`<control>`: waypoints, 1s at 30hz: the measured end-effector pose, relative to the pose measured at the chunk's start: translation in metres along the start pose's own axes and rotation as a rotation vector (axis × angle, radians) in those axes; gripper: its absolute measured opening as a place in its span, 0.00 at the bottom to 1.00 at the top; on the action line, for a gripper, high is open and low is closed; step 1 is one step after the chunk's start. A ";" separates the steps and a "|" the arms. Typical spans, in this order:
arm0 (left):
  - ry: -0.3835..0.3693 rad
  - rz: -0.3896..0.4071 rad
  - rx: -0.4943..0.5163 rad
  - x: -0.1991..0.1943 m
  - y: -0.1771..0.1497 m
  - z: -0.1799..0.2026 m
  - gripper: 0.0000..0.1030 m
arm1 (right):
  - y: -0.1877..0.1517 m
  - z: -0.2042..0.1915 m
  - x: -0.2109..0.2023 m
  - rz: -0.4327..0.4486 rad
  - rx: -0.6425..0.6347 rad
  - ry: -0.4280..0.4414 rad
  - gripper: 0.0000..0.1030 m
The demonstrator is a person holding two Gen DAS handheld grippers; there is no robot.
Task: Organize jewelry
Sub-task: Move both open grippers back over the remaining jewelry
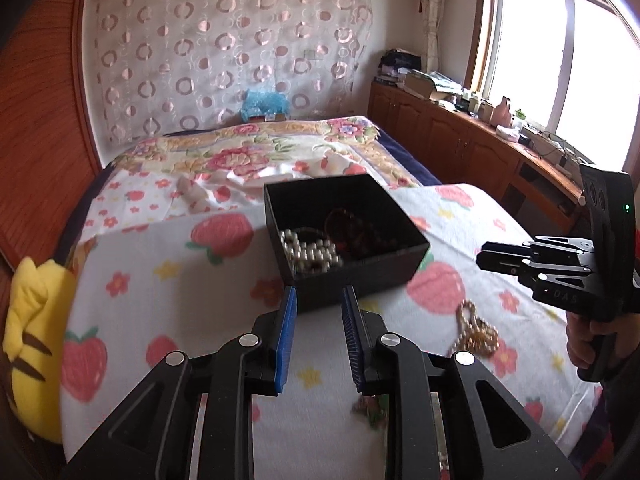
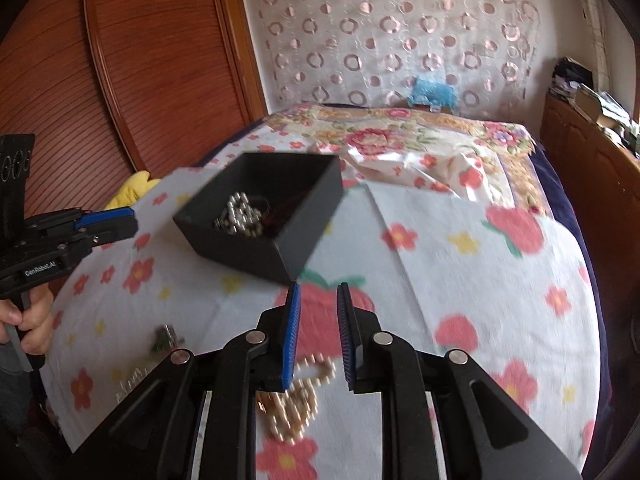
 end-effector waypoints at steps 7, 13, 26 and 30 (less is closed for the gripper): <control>0.008 -0.012 0.000 -0.010 -0.021 0.011 0.21 | -0.034 0.005 -0.008 -0.047 -0.008 -0.019 0.20; -0.005 -0.024 -0.010 -0.015 -0.034 0.020 0.21 | -0.062 0.002 -0.004 -0.105 -0.004 -0.013 0.25; -0.019 -0.075 -0.011 -0.003 -0.057 0.029 0.21 | -0.073 -0.006 0.002 -0.103 -0.043 -0.040 0.29; -0.029 -0.106 0.006 0.005 -0.061 0.035 0.22 | -0.073 -0.004 0.002 -0.100 -0.026 -0.036 0.29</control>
Point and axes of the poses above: each gripper's, at about its wrist camera, not at the fingertips, and x roughly the way its jaws point, z to its right, y to its top, the point moved 7 cm from there along x, roughly the way its jaws point, and after that the axes turned 6 degrees about x, right-handed, at the moved point
